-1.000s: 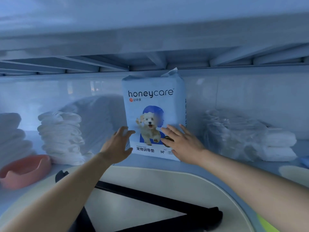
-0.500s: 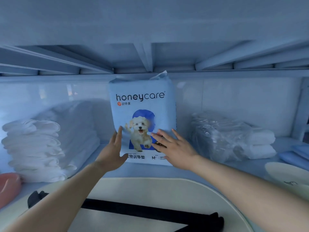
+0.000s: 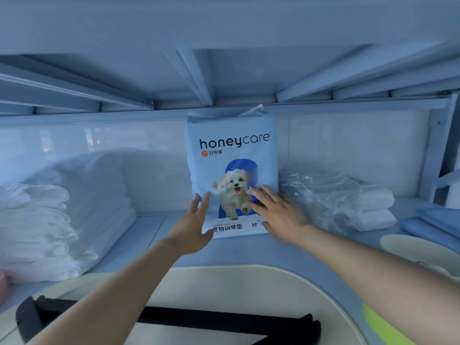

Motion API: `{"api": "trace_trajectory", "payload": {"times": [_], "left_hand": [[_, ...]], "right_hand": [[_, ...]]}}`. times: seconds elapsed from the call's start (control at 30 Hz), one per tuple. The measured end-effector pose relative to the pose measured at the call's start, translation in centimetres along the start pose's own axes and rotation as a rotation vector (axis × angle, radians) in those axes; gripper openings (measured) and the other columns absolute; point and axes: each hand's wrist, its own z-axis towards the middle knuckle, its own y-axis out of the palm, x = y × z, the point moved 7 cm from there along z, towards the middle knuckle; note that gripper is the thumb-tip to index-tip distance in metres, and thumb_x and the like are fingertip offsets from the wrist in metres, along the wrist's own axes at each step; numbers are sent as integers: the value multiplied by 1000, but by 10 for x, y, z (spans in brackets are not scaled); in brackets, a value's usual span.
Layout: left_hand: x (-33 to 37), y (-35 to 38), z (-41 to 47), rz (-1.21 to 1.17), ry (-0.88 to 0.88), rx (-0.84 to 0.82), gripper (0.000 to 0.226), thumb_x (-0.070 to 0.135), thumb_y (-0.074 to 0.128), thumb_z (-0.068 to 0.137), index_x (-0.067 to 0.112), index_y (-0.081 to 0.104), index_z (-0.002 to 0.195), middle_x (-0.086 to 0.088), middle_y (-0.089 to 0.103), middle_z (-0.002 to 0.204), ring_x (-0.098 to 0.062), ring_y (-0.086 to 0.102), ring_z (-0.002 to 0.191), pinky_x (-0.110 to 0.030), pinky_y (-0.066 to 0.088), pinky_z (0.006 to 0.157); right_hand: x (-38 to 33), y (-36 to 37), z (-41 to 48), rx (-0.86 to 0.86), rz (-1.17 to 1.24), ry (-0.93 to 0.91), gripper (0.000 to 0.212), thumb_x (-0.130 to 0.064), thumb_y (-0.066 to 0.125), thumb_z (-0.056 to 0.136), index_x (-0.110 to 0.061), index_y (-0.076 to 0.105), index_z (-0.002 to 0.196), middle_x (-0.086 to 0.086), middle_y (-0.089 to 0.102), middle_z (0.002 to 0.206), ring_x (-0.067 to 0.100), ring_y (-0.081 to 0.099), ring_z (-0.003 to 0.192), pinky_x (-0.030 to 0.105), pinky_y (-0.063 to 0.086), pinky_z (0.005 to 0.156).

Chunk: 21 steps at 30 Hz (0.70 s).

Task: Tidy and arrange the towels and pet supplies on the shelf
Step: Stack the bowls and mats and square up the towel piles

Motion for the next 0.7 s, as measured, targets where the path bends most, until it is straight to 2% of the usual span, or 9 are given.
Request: {"api": "trace_trajectory", "payload": {"times": [0.1, 0.17, 0.2, 0.23, 0.3, 0.37, 0.47, 0.6, 0.7], "left_hand": [[7, 0, 7, 136, 2, 42, 87, 26, 52, 90, 26, -15, 147, -5, -11, 156, -29, 51, 115, -33, 50, 78], [9, -6, 8, 300, -25, 153, 86, 21, 51, 89, 26, -12, 147, -8, -15, 155, -31, 28, 136, -29, 48, 79], [13, -10, 9, 382, 11, 242, 89, 18, 55, 85, 25, -8, 148, -9, -16, 155, -32, 17, 141, -30, 48, 85], [19, -13, 9, 447, 86, 314, 94, 15, 62, 78, 25, 2, 149, -11, -10, 155, -36, 15, 141, -34, 48, 90], [26, -7, 15, 565, 216, 352, 102, 12, 77, 59, 25, 24, 145, -12, 10, 154, -43, 24, 136, -43, 50, 89], [25, 3, 24, 685, 244, 321, 107, 17, 85, 49, 30, 33, 141, -12, 16, 153, -48, 23, 134, -46, 52, 86], [29, 8, 31, 758, 183, 298, 116, 15, 88, 43, 34, 28, 140, -16, 18, 151, -52, 27, 130, -43, 54, 78], [35, 10, 41, 795, 159, 341, 96, 1, 58, 53, 33, 28, 138, -17, 22, 148, -52, 35, 126, -37, 56, 65], [34, 15, 51, 744, 143, 315, 103, 3, 68, 57, 36, 22, 143, -16, 10, 151, -52, 28, 131, -34, 56, 69]], "right_hand": [[0, 0, 3, -6, 20, -6, 57, -23, 68, 77, -21, 46, 129, 4, 17, 156, 29, 26, 140, 44, 44, 95], [0, 3, 5, -64, 43, 4, 58, -24, 57, 87, -23, 31, 139, 1, -4, 158, 27, 8, 144, 46, 34, 104], [-1, 4, 6, -85, 55, 21, 60, -25, 54, 89, -23, 26, 142, 0, -10, 158, 27, 3, 145, 46, 32, 106], [-3, 5, 6, -106, 62, 36, 62, -25, 53, 90, -23, 22, 144, 0, -14, 157, 27, -2, 145, 48, 31, 107], [-8, 13, 5, -163, 53, 51, 67, -24, 51, 91, -23, 13, 147, 1, -23, 155, 30, -10, 144, 52, 28, 107], [-10, 18, 3, -193, -2, 45, 76, -19, 52, 90, -24, 4, 148, 3, -31, 152, 34, -15, 142, 54, 27, 106], [-4, 21, 4, -217, -141, 17, 89, -12, 56, 88, -25, -8, 148, 5, -44, 142, 37, -18, 141, 55, 28, 106], [5, 26, 7, -273, -260, 11, 91, -7, 53, 90, -29, -14, 147, 7, -49, 134, 36, -19, 141, 55, 30, 106], [12, 33, 14, -323, -259, 51, 88, -10, 53, 91, -33, -12, 147, 5, -45, 143, 34, -20, 141, 53, 29, 107]]}}
